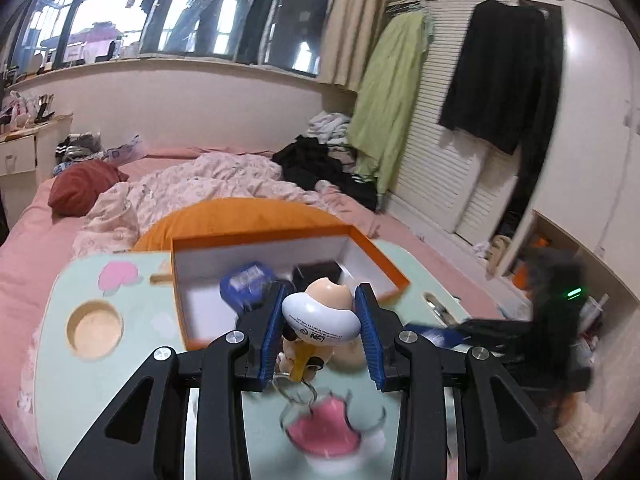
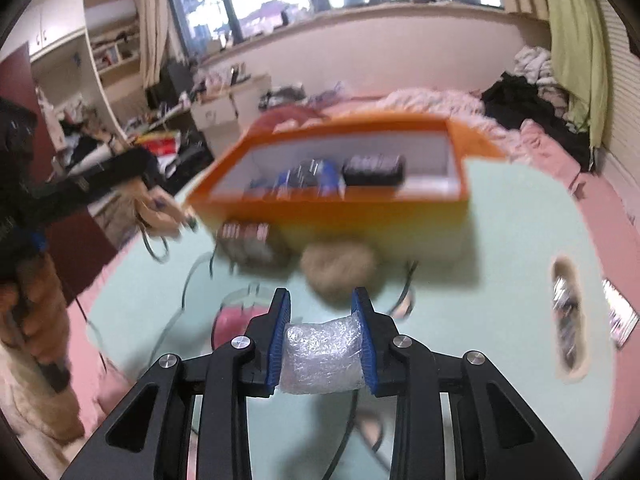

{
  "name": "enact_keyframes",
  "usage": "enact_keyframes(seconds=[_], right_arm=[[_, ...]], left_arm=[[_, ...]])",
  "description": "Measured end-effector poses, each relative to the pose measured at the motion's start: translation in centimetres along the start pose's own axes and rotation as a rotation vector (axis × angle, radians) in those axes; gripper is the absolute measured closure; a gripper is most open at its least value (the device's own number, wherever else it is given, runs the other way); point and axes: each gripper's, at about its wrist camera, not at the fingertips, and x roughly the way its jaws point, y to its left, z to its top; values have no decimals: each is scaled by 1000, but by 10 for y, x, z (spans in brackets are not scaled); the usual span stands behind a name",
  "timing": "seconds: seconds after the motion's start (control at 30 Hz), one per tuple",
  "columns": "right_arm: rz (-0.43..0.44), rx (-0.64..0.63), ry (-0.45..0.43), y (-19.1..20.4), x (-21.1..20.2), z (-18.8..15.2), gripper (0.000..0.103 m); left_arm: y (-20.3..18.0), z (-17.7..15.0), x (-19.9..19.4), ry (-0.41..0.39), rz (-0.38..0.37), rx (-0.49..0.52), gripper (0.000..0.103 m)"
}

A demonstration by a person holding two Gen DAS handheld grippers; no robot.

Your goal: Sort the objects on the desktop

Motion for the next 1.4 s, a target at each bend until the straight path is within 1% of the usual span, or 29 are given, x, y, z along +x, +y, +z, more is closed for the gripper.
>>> enact_keyframes(seconds=[0.1, 0.17, 0.2, 0.23, 0.27, 0.3, 0.33, 0.37, 0.4, 0.43, 0.47, 0.5, 0.57, 0.6, 0.67, 0.7, 0.77, 0.8, 0.9, 0.97, 1.0, 1.03, 1.07, 1.1, 1.13, 1.17, 1.2, 1.27, 1.4], right_arm=[[-6, 25, -52, -1, 2, 39, 73], [-25, 24, -70, -2, 14, 59, 72], [-36, 17, -69, -3, 23, 66, 71], [-52, 12, -61, -4, 32, 69, 70], [-78, 14, -44, -7, 43, 70, 65], [-102, 26, -27, -10, 52, 69, 55], [-106, 41, -17, -14, 56, 67, 50], [-92, 62, -17, -17, 57, 63, 44], [-67, 85, -32, -20, 54, 58, 43], [-58, 89, -57, -22, 48, 55, 43], [-65, 95, -70, -23, 42, 52, 39], [-70, 98, -84, -22, 34, 48, 35], [-61, 100, -104, -18, 22, 41, 34], [-57, 97, -105, -16, 15, 35, 32], [-68, 65, -117, -9, 4, 24, 31], [-89, 43, -107, -3, -1, 16, 26], [-112, 26, -59, 2, -3, 3, 19], [-111, 25, -36, 4, -3, -6, 19], [-166, 16, 29, 6, 4, -28, 19], [-202, 18, 70, 3, 12, -39, 19], [-218, 23, 99, 0, 18, -43, 19], [-231, 30, 126, -4, 24, -45, 19], [-275, 4, 102, -2, 24, -48, 18], [-299, -1, 116, -3, 25, -50, 15], [-313, -14, 121, -1, 26, -51, 14], [-311, -19, 123, 0, 25, -51, 12], [-314, -22, 126, 0, 25, -52, 11], [-328, 4, 119, -5, 22, -52, 10], [-336, 5, 109, -8, 18, -56, 9]], left_arm=[[9, 18, 27, 5, 30, -37, 66], [18, 23, 48, 2, 62, -62, 65], [25, 22, 63, 25, 78, -84, 62], [30, 19, 73, 57, 96, -107, 51], [37, 14, 83, 93, 120, -143, 47], [42, 9, 87, 108, 123, -173, 47], [44, 5, 86, 106, 108, -186, 47], [42, 1, 77, 70, 99, -163, 44], [40, -1, 71, 48, 103, -147, 41], [38, -2, 63, 32, 110, -135, 33], [35, -3, 56, 19, 115, -125, 29], [31, -4, 48, 11, 113, -111, 28], [22, -7, 35, 12, 105, -79, 28], [16, -10, 28, 22, 104, -58, 26], [7, -25, 19, 51, 110, -33, 20], [5, -33, 18, 66, 112, -32, 20], [-1, -59, 24, 147, 126, -14, 20], [-2, -69, 25, 170, 138, -9, 20], [1, -94, 28, 201, 182, -32, 20], [11, -101, 36, 240, 194, -86, 20], [10, -101, 35, 227, 206, -78, 19], [10, -101, 36, 235, 216, -78, 19], [7, -101, 37, 237, 226, -66, 19], [4, -103, 38, 241, 233, -52, 18], [1, -103, 40, 249, 242, -31, 12], [-3, -106, 42, 260, 255, -3, 3], [-6, -109, 44, 268, 265, 12, 0], [-13, -112, 47, 270, 299, 47, 0], [-13, -112, 49, 272, 308, 54, 0]])
